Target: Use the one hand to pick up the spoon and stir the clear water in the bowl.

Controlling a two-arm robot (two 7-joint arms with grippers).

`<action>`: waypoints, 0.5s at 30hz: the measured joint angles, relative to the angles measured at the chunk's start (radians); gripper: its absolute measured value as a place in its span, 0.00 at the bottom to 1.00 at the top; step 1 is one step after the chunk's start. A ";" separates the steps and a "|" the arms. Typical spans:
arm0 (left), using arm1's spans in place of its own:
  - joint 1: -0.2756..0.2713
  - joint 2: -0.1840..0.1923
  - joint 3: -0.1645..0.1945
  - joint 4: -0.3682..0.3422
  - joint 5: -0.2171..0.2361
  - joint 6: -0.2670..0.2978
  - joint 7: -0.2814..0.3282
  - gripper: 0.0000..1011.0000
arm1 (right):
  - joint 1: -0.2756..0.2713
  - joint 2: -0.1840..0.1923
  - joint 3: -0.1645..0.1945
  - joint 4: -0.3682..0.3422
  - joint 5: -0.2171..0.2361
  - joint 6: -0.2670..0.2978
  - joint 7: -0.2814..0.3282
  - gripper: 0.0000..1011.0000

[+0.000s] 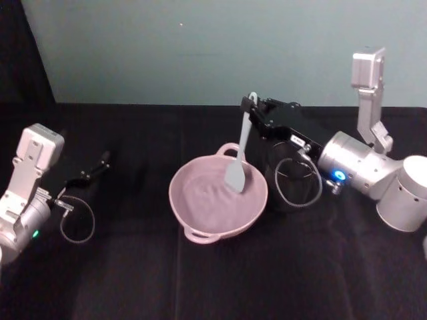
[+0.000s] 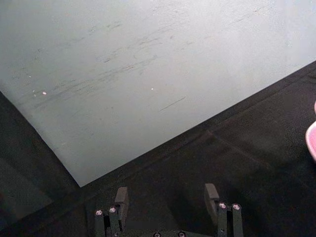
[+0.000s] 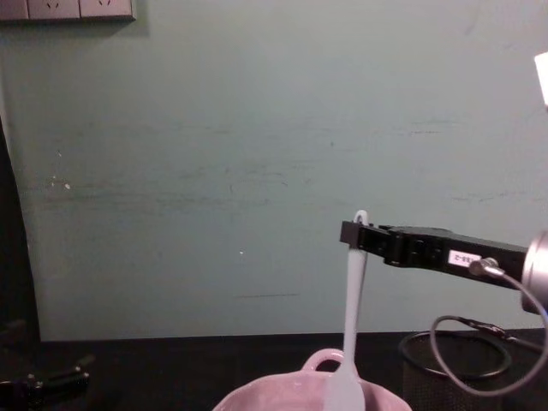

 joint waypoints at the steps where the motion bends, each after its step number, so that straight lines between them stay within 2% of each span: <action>1: 0.000 0.000 0.000 0.000 0.000 0.000 0.000 1.00 | -0.006 0.004 0.002 -0.008 0.001 0.002 -0.002 0.11; 8: 0.000 0.000 0.000 0.000 0.000 0.000 0.000 1.00 | -0.064 0.032 0.011 -0.098 0.004 0.013 -0.021 0.11; 15: 0.000 0.000 0.000 0.000 0.000 0.000 0.000 1.00 | -0.076 0.031 -0.009 -0.132 0.000 0.020 -0.018 0.11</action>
